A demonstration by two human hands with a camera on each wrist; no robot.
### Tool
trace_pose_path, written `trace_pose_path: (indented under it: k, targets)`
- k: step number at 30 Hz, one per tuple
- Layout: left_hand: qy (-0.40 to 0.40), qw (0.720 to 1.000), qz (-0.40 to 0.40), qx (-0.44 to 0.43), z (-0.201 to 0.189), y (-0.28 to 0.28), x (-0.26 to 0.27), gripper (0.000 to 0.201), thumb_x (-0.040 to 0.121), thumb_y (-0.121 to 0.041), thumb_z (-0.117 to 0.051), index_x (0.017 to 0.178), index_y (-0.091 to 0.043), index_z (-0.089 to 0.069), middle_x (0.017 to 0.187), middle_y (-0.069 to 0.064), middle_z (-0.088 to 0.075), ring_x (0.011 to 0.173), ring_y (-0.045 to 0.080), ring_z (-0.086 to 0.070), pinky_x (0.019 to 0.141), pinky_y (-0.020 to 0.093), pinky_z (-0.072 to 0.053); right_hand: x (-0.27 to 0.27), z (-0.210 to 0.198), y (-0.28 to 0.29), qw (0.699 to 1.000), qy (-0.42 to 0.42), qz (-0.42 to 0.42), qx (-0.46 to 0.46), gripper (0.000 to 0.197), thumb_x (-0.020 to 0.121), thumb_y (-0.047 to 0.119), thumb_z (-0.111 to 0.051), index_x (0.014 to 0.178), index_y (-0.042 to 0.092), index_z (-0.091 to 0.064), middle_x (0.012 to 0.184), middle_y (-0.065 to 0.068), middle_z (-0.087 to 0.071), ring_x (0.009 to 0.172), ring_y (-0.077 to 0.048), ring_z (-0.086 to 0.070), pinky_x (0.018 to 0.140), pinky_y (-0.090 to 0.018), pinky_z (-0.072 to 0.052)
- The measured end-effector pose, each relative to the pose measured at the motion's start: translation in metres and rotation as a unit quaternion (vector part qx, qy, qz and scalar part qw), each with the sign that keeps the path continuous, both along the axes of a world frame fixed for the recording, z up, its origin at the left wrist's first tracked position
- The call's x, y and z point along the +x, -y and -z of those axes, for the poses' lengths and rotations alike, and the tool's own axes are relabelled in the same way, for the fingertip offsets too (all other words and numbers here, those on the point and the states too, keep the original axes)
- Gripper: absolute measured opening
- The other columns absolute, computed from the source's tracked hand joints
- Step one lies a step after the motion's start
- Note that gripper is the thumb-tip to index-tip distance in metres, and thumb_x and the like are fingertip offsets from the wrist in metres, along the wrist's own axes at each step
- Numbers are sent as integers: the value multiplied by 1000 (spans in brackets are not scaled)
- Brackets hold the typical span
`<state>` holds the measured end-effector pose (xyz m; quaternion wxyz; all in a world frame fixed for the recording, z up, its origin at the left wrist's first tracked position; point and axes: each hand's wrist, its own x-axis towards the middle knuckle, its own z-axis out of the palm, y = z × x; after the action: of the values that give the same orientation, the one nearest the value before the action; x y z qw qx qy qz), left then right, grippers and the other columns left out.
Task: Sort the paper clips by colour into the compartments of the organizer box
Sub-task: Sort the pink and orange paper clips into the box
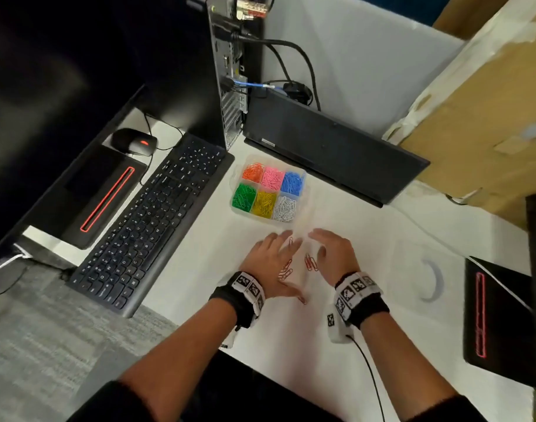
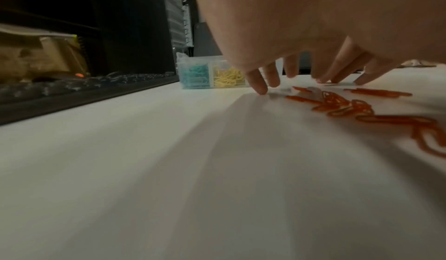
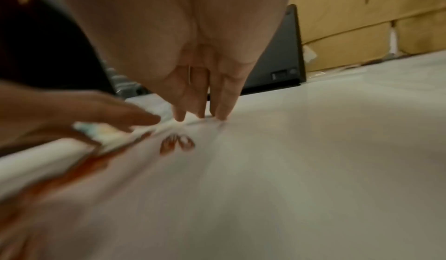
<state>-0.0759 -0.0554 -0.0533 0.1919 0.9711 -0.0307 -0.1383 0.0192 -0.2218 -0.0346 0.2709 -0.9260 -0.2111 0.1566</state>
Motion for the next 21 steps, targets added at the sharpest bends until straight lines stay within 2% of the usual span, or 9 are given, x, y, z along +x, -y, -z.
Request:
trace_pose_path:
  k: [1, 3, 5, 9, 11, 13, 15, 18, 21]
  targets:
    - [-10, 1000, 14, 6, 1, 3, 1, 115, 63, -81, -59, 153, -23, -19, 159, 3, -14, 143, 27, -16, 116, 44, -23, -11, 7, 4, 999, -6, -38, -27, 51, 84, -11, -48, 126, 11, -65, 143, -4, -53, 135, -18, -46, 115, -20, -25]
    - [-18, 999, 30, 4, 3, 3, 2, 116, 63, -81, -60, 151, -12, -26, 160, 4, -16, 145, 27, -16, 117, 44, -21, -32, 15, 10, 995, -11, -90, -40, 54, 86, -13, -44, 135, 6, -57, 153, -6, -40, 144, -19, -32, 116, -18, -12]
    - [-17, 999, 48, -1, 1, 0, -2, 118, 62, -78, -65, 148, -6, -30, 158, 7, -20, 145, 28, -18, 118, 42, -21, -47, 17, 15, 993, -3, -114, -34, 53, 86, -13, -44, 136, 0, -55, 153, -11, -39, 145, -23, -32, 117, -21, -11]
    - [-20, 998, 43, -29, -3, -11, -24, 108, 61, -61, -79, 147, -13, -35, 151, 8, -29, 138, 26, -26, 117, 34, -24, -67, 21, 24, 989, 58, -138, -22, 49, 76, -15, -57, 123, -3, -64, 143, -16, -52, 133, -31, -49, 113, -40, -26]
    - [-15, 998, 5, -56, -4, -11, -34, 98, 68, -53, -79, 147, -15, -36, 146, 7, -32, 132, 24, -32, 113, 30, -27, -72, 17, 27, 989, 56, -136, -15, 49, 79, -11, -58, 126, 0, -64, 142, -12, -53, 131, -27, -51, 114, -34, -29]
    - [-10, 997, -28, -78, -6, -8, -39, 93, 73, -46, -78, 148, -14, -34, 140, 8, -35, 126, 23, -37, 109, 28, -29, -75, 14, 31, 992, 44, -118, -5, 45, 87, 0, -57, 132, 6, -59, 143, -9, -51, 132, -23, -48, 114, -26, -30]
    - [-8, 994, -55, -92, -9, -3, -39, 92, 76, -40, -78, 150, -15, -29, 133, 10, -39, 117, 24, -43, 106, 29, -34, -77, 13, 34, 994, 49, -101, -10, 45, 89, 14, -64, 133, 5, -58, 143, -10, -50, 133, -23, -47, 113, -26, -31]
    - [19, 987, -105, -120, -10, -1, -35, 87, 74, -25, -81, 148, -14, -35, 117, 14, -46, 97, 27, -52, 93, 39, -47, -91, 9, 30, 983, 86, -154, -58, 51, 75, 23, -80, 118, 0, -66, 130, -17, -59, 122, -29, -57, 105, -37, -46]
    - [22, 987, -109, -117, -10, 0, -31, 78, 76, -20, -80, 144, -18, -43, 115, 14, -46, 94, 27, -53, 90, 35, -48, -105, 9, 24, 966, 117, -198, -119, 43, 65, 21, -83, 104, 4, -72, 112, -13, -68, 106, -24, -66, 89, -33, -57]
